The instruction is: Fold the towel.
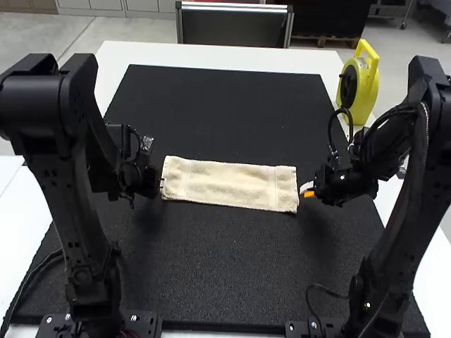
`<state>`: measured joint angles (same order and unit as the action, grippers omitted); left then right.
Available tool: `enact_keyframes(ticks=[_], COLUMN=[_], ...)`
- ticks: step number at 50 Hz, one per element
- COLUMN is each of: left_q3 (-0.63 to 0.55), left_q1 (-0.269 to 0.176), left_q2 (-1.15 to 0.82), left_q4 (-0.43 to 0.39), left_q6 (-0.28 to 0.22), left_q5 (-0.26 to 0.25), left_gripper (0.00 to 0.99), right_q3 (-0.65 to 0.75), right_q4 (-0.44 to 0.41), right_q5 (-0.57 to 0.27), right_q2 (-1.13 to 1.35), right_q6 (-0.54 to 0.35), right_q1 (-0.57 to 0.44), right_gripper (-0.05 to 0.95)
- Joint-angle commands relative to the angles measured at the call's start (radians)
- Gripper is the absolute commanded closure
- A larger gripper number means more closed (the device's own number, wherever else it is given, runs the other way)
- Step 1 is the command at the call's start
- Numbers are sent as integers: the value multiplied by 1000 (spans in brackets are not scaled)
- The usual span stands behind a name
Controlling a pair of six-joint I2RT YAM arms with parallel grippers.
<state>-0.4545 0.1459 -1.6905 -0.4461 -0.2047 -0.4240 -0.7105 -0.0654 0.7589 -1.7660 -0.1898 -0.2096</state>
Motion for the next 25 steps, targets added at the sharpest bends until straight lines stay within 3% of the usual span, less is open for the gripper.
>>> enact_keyframes(ticks=[1, 4, 11, 15, 25], left_q3=[-16, -16, -16, -16, -16], left_q1=[11, 12, 18, 38, 93], left_q2=[-12, -11, -8, -5, 20], left_q4=[-8, -8, -8, -6, -2], left_q6=[-12, -12, -12, -10, -29], left_q5=[25, 27, 28, 28, 21], left_gripper=[439, 249, 56, 38, 36], right_q3=[-30, -35, -47, -56, -73], right_q4=[6, 6, 16, 21, 45], right_q5=[3, 3, 5, 7, -4], right_q2=[-10, -10, -10, -10, -23], right_q6=[30, 32, 43, 35, 33], right_q1=[3, -2, -4, 3, 44], right_gripper=[464, 339, 56, 3, 2])
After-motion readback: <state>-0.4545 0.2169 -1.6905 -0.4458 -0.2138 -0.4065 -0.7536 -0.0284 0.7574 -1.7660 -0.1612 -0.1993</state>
